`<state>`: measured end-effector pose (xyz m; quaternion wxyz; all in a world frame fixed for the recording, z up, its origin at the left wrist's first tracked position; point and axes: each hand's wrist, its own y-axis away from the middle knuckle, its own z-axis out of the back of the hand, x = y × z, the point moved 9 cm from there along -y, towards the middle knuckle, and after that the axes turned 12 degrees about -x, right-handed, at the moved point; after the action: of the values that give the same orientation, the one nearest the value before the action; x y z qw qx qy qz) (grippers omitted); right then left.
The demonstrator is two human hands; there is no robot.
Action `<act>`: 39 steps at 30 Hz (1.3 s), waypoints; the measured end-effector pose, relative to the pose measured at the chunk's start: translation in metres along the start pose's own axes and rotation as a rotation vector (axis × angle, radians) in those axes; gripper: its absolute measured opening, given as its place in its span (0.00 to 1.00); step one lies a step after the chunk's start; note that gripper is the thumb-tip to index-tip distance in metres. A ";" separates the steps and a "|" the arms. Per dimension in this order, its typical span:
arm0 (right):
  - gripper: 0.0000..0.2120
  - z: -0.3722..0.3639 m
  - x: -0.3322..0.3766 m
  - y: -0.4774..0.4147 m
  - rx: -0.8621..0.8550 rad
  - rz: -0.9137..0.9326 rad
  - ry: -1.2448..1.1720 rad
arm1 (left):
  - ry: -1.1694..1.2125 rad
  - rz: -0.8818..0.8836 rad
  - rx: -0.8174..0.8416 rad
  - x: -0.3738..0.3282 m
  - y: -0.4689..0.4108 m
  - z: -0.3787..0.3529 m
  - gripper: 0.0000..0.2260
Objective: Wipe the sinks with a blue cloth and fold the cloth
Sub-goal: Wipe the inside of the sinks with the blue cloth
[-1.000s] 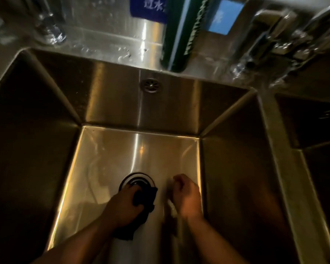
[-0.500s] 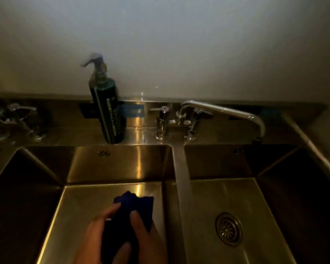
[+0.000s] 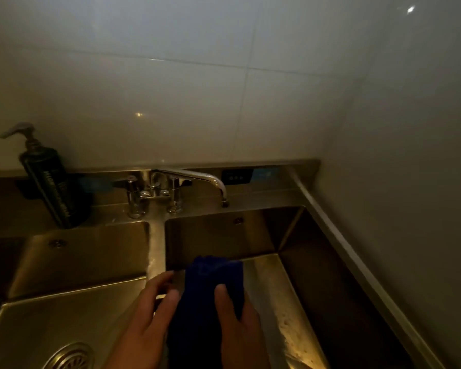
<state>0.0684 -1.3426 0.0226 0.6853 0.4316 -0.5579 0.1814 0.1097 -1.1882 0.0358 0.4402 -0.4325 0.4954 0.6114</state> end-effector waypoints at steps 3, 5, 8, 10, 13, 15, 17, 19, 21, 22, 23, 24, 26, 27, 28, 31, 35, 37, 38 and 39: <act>0.04 0.042 0.009 -0.009 -0.018 0.093 0.146 | -0.160 -0.014 0.089 0.006 0.012 -0.029 0.08; 0.03 0.070 0.009 -0.023 -0.017 0.151 0.223 | -0.238 -0.009 0.152 0.017 0.015 -0.045 0.07; 0.07 0.084 0.003 -0.042 0.123 0.200 0.402 | -0.349 -0.015 0.250 0.028 0.014 -0.067 0.06; 0.09 0.092 -0.005 -0.060 0.201 0.226 0.477 | -0.442 -0.030 0.295 0.034 0.009 -0.080 0.06; 0.15 0.100 -0.024 -0.097 0.287 0.294 0.655 | -0.587 -0.082 0.361 0.053 -0.005 -0.106 0.05; 0.16 0.105 -0.042 -0.128 0.331 0.338 0.861 | -0.662 -0.103 0.385 0.069 -0.016 -0.125 0.04; 0.15 0.111 -0.066 -0.163 0.403 0.406 1.103 | -0.735 -0.123 0.388 0.090 -0.028 -0.147 0.07; 0.17 0.116 -0.085 -0.198 0.436 0.493 1.304 | -0.789 -0.166 0.324 0.111 -0.043 -0.165 0.10; 0.21 0.119 -0.101 -0.229 0.436 0.620 1.495 | -0.841 -0.184 0.222 0.134 -0.061 -0.174 0.13; 0.23 0.122 -0.113 -0.240 0.450 0.673 1.585 | -0.876 -0.180 0.179 0.147 -0.068 -0.178 0.14; 0.24 0.127 -0.130 -0.247 0.500 0.683 1.673 | -0.915 -0.175 0.150 0.161 -0.074 -0.182 0.15; 0.26 0.133 -0.150 -0.250 0.586 0.664 1.748 | -0.957 -0.174 0.131 0.175 -0.078 -0.186 0.16; 0.29 0.154 -0.197 -0.247 0.838 0.541 1.904 | -1.049 -0.173 0.108 0.203 -0.085 -0.193 0.18; 0.30 0.166 -0.216 -0.241 0.953 0.459 1.958 | -1.087 -0.165 0.102 0.217 -0.087 -0.195 0.20; 0.30 0.178 -0.232 -0.238 1.016 0.398 2.000 | -1.112 -0.151 0.101 0.232 -0.089 -0.196 0.22; 0.32 0.198 -0.255 -0.240 0.809 0.534 2.008 | -1.135 -0.114 0.080 0.271 -0.092 -0.190 0.26; 0.54 0.212 -0.273 -0.239 0.587 0.655 1.949 | -1.225 -0.184 0.038 0.309 -0.098 -0.169 0.32; 0.46 0.220 -0.292 -0.244 0.571 0.771 1.935 | -1.199 -0.215 0.031 0.322 -0.103 -0.163 0.34; 0.35 0.220 -0.293 -0.248 0.551 0.850 1.924 | -1.181 -0.218 0.034 0.329 -0.107 -0.162 0.34; 0.27 0.218 -0.294 -0.252 0.528 0.897 1.873 | -1.173 -0.219 0.037 0.336 -0.110 -0.161 0.33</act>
<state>0.0282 -1.5893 -0.3452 0.5963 0.0109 0.1392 0.7906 0.1514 -1.2965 -0.3350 0.7085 -0.0633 0.1325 0.6903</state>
